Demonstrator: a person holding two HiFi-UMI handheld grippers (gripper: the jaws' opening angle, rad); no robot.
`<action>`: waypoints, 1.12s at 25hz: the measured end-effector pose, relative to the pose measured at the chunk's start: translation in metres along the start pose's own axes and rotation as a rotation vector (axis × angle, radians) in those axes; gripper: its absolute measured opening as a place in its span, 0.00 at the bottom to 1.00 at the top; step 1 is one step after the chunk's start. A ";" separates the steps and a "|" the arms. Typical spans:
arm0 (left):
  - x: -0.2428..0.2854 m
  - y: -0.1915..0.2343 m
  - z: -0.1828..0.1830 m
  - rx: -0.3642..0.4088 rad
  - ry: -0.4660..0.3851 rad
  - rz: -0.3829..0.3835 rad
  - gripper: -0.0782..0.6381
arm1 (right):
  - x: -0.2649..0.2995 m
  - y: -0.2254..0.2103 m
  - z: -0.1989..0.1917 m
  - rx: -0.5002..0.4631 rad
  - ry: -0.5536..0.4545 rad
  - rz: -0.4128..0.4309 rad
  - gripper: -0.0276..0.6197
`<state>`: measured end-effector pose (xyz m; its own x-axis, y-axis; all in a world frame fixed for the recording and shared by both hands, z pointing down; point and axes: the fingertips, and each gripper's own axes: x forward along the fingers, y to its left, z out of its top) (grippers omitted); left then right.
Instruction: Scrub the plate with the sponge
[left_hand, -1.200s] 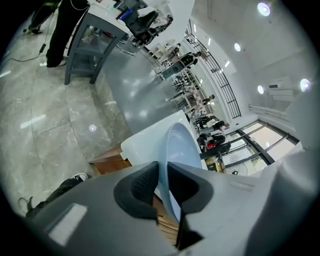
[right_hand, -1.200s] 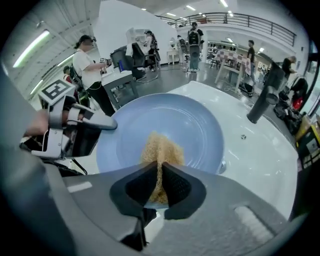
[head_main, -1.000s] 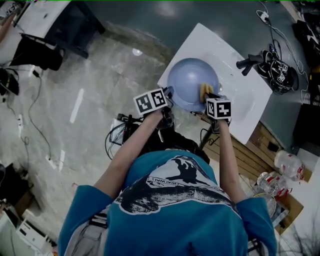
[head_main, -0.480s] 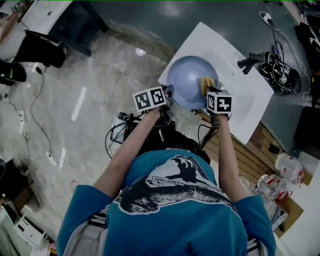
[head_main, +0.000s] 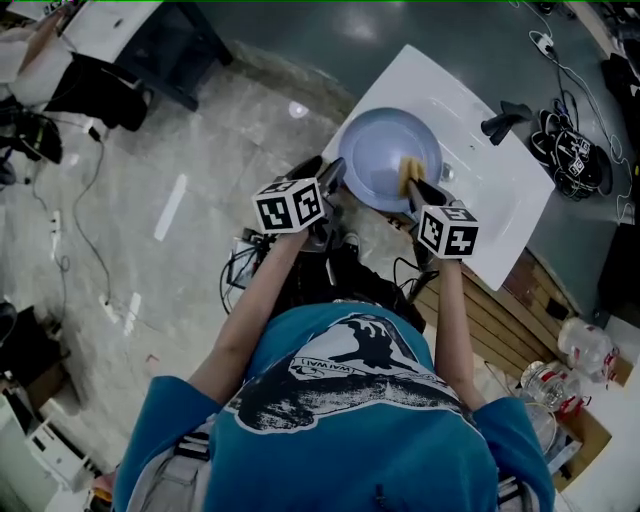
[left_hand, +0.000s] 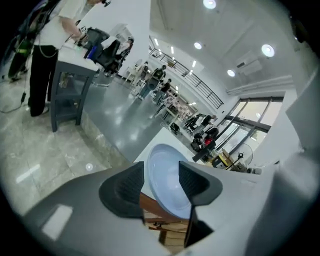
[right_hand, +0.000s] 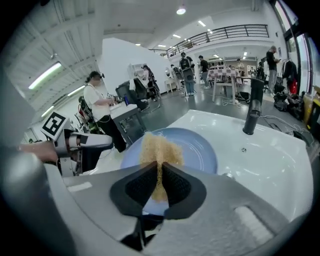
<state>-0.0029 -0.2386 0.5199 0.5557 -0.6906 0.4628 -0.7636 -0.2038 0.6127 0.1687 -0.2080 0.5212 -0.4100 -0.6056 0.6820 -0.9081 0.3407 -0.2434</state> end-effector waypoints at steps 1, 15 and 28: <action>-0.006 -0.008 0.006 0.044 -0.019 -0.011 0.42 | -0.005 0.007 0.001 0.008 -0.021 0.024 0.09; -0.087 -0.140 -0.027 0.362 -0.062 -0.293 0.35 | -0.074 0.054 -0.025 0.051 -0.150 0.153 0.09; -0.098 -0.165 -0.058 0.562 0.066 -0.439 0.29 | -0.104 0.056 -0.053 0.165 -0.197 0.029 0.08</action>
<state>0.0873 -0.0967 0.4108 0.8558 -0.4229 0.2978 -0.5087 -0.7924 0.3367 0.1652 -0.0878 0.4737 -0.4298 -0.7310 0.5299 -0.8908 0.2475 -0.3812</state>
